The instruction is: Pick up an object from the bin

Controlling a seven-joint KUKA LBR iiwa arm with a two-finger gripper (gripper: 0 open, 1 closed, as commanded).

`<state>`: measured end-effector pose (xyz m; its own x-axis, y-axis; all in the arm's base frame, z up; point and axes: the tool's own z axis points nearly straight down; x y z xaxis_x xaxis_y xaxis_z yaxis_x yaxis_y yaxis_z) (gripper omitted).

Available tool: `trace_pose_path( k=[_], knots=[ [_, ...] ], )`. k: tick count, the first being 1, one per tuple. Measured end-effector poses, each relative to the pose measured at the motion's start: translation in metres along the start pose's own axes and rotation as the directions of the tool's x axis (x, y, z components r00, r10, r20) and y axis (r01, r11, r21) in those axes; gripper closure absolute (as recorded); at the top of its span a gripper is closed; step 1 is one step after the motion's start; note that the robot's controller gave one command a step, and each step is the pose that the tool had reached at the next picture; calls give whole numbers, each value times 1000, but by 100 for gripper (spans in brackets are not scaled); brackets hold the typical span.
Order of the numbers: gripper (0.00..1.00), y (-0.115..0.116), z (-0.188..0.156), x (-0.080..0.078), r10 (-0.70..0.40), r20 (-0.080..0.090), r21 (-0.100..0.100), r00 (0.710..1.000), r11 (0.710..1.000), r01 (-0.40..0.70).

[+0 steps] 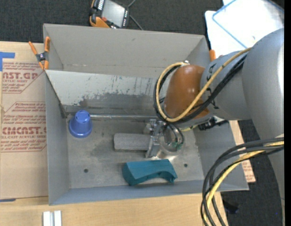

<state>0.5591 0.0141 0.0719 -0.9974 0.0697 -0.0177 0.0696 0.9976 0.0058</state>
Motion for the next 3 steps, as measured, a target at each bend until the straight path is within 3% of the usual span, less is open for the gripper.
trace_pose_path(
  k=[3],
  knots=[
    [100,0,0,0,0,0,0,1000,1000,0]
  ],
)
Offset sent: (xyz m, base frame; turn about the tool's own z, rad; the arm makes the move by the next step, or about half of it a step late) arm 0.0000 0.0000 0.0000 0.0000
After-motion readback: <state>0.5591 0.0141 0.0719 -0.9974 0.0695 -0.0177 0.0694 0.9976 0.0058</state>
